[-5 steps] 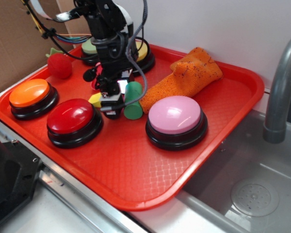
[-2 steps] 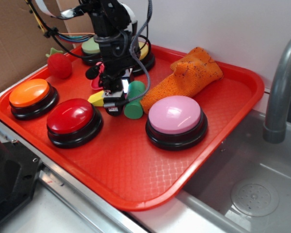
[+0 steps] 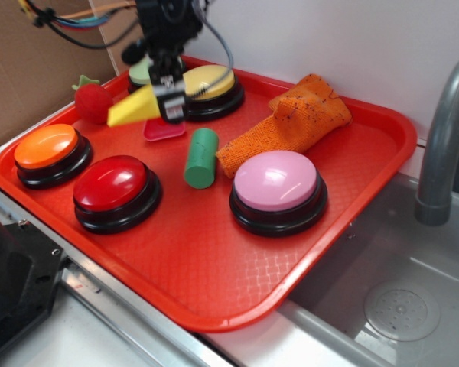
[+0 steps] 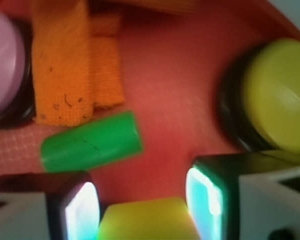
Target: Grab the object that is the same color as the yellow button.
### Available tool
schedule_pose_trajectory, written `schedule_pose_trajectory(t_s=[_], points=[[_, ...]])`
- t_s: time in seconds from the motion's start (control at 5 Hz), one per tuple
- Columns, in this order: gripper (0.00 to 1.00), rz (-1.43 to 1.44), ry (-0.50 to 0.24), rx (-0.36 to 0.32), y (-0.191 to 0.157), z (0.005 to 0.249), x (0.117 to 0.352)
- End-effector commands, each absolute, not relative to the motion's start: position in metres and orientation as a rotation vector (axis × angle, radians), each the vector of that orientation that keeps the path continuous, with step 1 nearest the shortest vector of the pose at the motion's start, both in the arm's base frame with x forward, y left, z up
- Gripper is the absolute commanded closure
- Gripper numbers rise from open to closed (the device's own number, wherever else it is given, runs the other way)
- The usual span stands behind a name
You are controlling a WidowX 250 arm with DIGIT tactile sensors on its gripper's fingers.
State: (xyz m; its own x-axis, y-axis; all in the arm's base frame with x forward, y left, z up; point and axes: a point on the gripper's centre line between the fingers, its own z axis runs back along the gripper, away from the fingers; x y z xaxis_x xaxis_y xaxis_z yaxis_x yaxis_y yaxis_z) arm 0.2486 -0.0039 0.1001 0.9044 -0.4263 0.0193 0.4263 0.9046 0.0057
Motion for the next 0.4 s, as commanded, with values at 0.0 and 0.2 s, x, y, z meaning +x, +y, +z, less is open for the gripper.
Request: schedule_pose_trajectory(t_s=[0.0,0.2], points=[[1.0,0.042,-0.113,0.092,-0.019,0.1788,0.252],[1.0,0.152,-0.094,0.158,-0.0127,0.1872,0.2509]])
